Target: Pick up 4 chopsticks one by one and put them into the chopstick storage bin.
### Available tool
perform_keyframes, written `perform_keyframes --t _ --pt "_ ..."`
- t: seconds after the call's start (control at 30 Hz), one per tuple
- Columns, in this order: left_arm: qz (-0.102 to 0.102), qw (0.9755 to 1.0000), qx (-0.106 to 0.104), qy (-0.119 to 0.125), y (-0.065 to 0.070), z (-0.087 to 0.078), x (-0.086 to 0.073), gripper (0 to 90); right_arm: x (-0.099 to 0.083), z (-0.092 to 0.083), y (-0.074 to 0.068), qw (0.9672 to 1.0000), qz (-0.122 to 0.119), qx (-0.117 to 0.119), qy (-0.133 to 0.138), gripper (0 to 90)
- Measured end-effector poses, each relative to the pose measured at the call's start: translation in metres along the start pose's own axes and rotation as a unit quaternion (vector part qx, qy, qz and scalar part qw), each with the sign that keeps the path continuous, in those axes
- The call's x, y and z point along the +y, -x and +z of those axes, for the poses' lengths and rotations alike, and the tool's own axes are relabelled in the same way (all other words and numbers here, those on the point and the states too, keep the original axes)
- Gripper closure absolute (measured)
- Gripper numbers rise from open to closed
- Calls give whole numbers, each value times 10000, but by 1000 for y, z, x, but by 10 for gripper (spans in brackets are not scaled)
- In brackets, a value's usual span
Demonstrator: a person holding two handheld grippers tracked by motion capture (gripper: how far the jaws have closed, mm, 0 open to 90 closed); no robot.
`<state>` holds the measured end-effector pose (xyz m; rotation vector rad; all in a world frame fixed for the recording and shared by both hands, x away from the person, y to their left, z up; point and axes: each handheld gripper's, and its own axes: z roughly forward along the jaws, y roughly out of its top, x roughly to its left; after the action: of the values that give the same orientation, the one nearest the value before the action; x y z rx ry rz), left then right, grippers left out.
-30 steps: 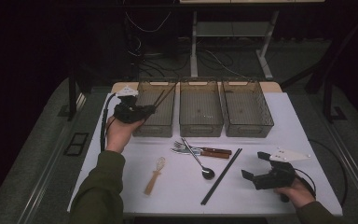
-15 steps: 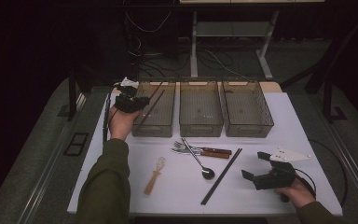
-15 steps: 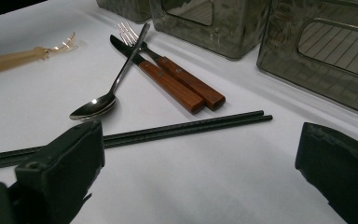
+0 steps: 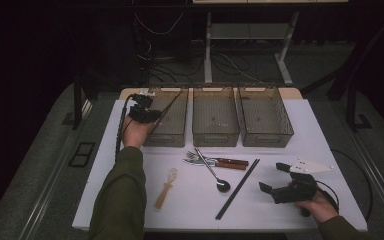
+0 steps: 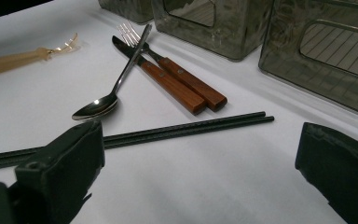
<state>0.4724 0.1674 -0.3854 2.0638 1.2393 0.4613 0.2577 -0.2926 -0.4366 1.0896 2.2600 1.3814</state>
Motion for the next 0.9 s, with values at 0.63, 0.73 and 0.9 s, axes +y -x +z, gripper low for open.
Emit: perform_keyframes --t 0.63,0.73,0.9 --pt "0 9999 -105 6 -1 5 -1 734 0 0 0 10000 -8 4 -14 14" --pt "21 9998 -196 85 0 3 -1 701 0 0 0 10000 -6 0 -25 14" --pt "147 9991 -323 212 3 -3 1 648 0 0 0 10000 -16 -1 -30 14"
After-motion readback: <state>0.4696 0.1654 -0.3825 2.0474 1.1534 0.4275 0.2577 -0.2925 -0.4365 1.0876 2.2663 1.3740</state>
